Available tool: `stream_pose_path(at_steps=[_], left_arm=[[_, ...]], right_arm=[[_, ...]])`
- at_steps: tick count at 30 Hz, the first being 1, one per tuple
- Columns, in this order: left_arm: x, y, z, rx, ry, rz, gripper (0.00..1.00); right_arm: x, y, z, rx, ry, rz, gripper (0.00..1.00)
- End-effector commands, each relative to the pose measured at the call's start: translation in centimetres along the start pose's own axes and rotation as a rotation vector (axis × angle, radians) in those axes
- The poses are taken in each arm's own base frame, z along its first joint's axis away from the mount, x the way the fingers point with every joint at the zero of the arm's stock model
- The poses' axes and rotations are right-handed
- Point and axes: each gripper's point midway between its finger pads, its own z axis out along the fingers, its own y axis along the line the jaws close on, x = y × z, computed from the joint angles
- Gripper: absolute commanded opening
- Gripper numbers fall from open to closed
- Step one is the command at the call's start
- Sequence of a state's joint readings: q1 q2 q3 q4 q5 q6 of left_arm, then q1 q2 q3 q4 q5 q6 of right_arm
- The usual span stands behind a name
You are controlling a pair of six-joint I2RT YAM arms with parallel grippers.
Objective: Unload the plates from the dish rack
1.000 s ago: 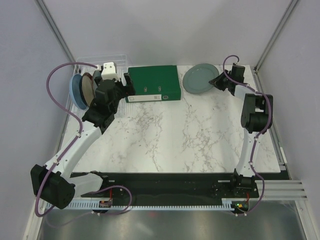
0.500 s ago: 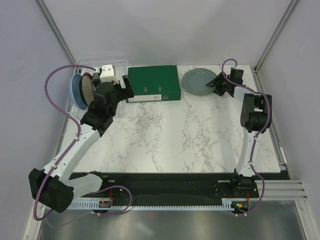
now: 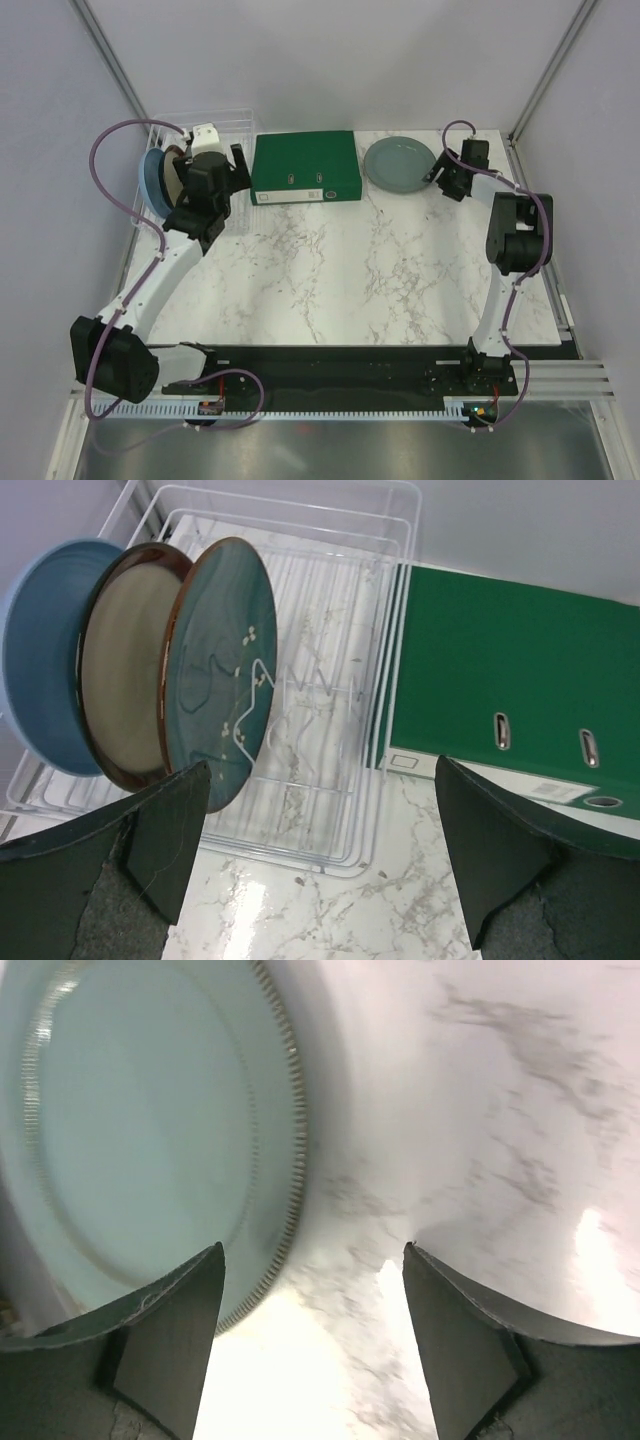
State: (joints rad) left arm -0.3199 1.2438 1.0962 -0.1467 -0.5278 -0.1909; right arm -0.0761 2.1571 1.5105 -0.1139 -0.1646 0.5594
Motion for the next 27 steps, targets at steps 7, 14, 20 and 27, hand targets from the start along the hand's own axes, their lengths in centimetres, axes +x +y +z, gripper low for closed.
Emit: stream_pose_path(at_steps=[7, 14, 20, 27], left_arm=[[-1.5, 4.7, 3.8, -0.181, -0.012, 0.032, 1.00], [-0.6, 6.7, 6.8, -0.287, 0.026, 0.100, 1.00], [0.7, 9.1, 8.4, -0.401, 0.048, 0.116, 1.00], [2.6, 10.0, 10.4, -0.362, 0.094, 0.094, 0.99]], right_arm=[[-0.6, -2.2, -8.0, 0.146, -0.093, -0.118, 0.80], [-0.9, 0.2, -13.4, 0.051, -0.160, -0.158, 0.81], [-0.8, 1.5, -16.5, -0.003, -0.189, -0.174, 0.80], [0.0, 1.9, -17.8, -0.035, -0.184, -0.183, 0.80]])
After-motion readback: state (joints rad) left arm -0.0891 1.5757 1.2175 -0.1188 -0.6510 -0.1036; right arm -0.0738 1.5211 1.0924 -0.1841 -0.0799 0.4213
